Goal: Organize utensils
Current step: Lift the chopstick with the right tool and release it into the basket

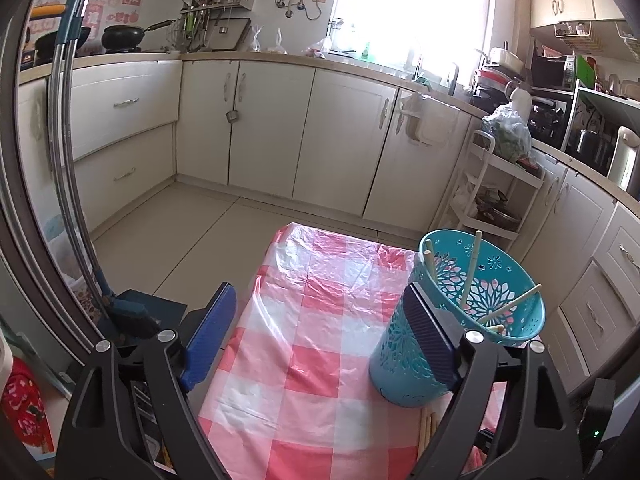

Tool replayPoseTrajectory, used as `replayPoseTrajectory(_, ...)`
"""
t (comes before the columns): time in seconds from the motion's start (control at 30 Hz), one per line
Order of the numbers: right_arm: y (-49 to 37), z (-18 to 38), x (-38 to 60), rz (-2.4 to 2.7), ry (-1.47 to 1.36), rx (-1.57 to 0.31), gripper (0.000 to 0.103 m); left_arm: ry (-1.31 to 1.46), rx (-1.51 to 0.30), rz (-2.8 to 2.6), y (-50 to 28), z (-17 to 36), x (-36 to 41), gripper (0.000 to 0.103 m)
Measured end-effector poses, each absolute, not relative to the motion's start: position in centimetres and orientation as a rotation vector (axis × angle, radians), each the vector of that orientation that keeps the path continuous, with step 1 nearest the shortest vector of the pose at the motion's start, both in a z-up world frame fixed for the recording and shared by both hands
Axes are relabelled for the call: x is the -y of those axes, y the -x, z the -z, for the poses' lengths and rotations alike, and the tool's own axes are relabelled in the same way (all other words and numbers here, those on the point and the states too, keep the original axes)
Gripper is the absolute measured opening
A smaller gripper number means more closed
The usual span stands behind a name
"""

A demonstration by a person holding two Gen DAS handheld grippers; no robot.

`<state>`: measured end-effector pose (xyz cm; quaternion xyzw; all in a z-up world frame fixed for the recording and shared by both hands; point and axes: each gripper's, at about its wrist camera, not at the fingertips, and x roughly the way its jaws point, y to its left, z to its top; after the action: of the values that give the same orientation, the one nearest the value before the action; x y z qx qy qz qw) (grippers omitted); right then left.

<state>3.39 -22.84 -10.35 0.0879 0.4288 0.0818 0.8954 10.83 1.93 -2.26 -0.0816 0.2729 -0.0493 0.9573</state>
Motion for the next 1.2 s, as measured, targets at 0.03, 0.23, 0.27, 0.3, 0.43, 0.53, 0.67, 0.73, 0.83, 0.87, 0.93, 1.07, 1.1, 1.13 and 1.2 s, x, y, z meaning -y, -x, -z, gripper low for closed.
replayPoseTrajectory(0.03,-3.3,10.0,22.9,-0.186,-0.206,-0.88,0.006,0.168,-0.558,0.1,-10.9,2.4,-2.0,0.082)
replayPoseTrajectory(0.23,-2.6,7.3,23.6,-0.272,-0.332,-0.795,0.006,0.184,-0.569,0.091,-11.1,2.6,-2.4,0.082)
replayPoseTrajectory(0.27,-2.5,6.8,23.8,-0.284,-0.352,-0.78,0.006,0.185,-0.57,0.09,-11.1,2.7,-2.4,0.082)
replayPoseTrajectory(0.3,-2.4,6.3,23.9,-0.291,-0.365,-0.766,0.006,0.185,-0.571,0.089,-11.1,2.7,-2.4,0.082)
replayPoseTrajectory(0.43,-2.0,4.1,24.2,-0.325,-0.4,-0.702,0.006,0.186,-0.573,0.088,-11.2,2.8,-2.4,0.082)
replayPoseTrajectory(0.53,-1.7,2.2,24.0,-0.348,-0.403,-0.651,0.006,0.185,-0.573,0.088,-11.1,2.8,-2.4,0.083)
replayPoseTrajectory(0.67,-1.5,-0.2,23.8,-0.369,-0.398,-0.592,0.006,0.188,-0.573,0.088,-11.2,2.8,-2.4,0.083)
replayPoseTrajectory(0.73,-1.3,-1.4,23.8,-0.376,-0.393,-0.563,0.006,0.191,-0.573,0.087,-11.2,2.9,-2.4,0.083)
replayPoseTrajectory(0.83,-1.2,-3.1,23.9,-0.388,-0.387,-0.527,0.006,0.196,-0.574,0.085,-11.2,3.0,-2.4,0.083)
replayPoseTrajectory(0.87,-1.3,-3.8,23.9,-0.394,-0.389,-0.516,0.006,0.198,-0.575,0.085,-11.2,3.1,-2.4,0.083)
replayPoseTrajectory(0.93,-1.6,-5.2,24.0,-0.402,-0.388,-0.491,0.006,0.202,-0.578,0.085,-11.2,3.1,-2.4,0.083)
replayPoseTrajectory(1.07,-2.6,-8.7,24.4,-0.403,-0.39,-0.414,0.006,0.205,-0.579,0.084,-11.3,3.2,-2.4,0.083)
replayPoseTrajectory(1.1,-2.9,-9.7,24.5,-0.396,-0.388,-0.387,0.006,0.207,-0.579,0.083,-11.2,3.2,-2.5,0.083)
replayPoseTrajectory(1.13,-3.3,-10.6,24.5,-0.388,-0.386,-0.358,0.006,0.209,-0.579,0.082,-11.3,3.1,-2.5,0.083)
replayPoseTrajectory(1.2,-4.0,-11.9,24.5,-0.365,-0.388,-0.311,0.006,0.214,-0.581,0.08,-11.3,3.1,-2.6,0.083)
